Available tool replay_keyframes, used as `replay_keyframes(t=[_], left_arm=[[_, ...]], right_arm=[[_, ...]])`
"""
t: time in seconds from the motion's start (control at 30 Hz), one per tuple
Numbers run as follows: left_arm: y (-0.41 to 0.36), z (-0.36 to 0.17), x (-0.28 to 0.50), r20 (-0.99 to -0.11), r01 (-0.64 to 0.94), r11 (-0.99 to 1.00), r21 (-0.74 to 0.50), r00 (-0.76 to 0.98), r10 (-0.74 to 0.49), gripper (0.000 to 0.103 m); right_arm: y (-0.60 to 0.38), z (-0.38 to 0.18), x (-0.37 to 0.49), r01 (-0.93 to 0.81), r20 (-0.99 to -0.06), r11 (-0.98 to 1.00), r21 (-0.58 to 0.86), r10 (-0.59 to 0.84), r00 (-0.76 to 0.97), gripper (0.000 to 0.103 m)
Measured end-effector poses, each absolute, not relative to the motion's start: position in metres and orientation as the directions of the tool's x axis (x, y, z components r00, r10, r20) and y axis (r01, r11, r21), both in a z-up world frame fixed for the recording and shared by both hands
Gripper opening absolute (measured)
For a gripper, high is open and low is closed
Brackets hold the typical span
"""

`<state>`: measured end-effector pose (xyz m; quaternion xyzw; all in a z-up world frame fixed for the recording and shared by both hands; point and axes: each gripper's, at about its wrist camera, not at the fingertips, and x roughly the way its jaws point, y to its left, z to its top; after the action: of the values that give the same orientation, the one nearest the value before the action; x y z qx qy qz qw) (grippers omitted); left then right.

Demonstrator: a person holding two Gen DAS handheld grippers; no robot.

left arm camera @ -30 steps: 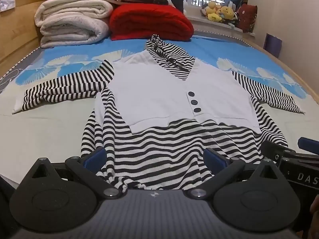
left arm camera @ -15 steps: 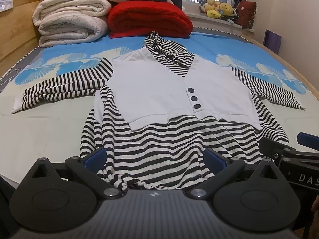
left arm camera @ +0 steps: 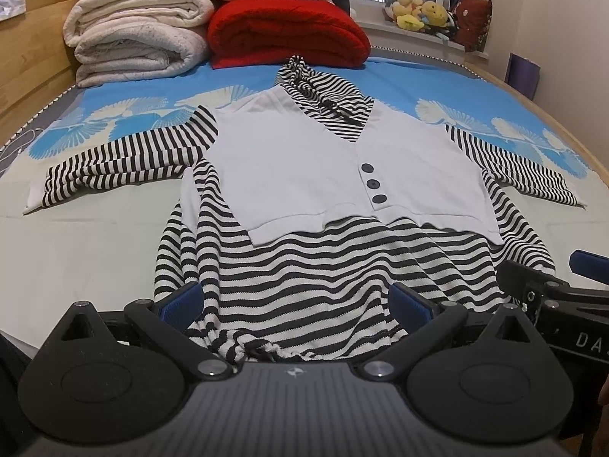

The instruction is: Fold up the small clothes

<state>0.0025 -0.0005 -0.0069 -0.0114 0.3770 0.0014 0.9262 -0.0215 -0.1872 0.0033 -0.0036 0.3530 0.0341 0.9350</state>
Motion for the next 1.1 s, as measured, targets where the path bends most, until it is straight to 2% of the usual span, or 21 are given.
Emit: replay_keyframes(t=[1.1], left_arm=[[0.0013,-0.0086,0.0059,-0.71,-0.021,1.0,-0.011,0.704,0.007,0.103]], right_arm=[[-0.1947,0.0008,-0.015,-0.025,-0.669,1.0,0.014,0.028,0.743,0.091]])
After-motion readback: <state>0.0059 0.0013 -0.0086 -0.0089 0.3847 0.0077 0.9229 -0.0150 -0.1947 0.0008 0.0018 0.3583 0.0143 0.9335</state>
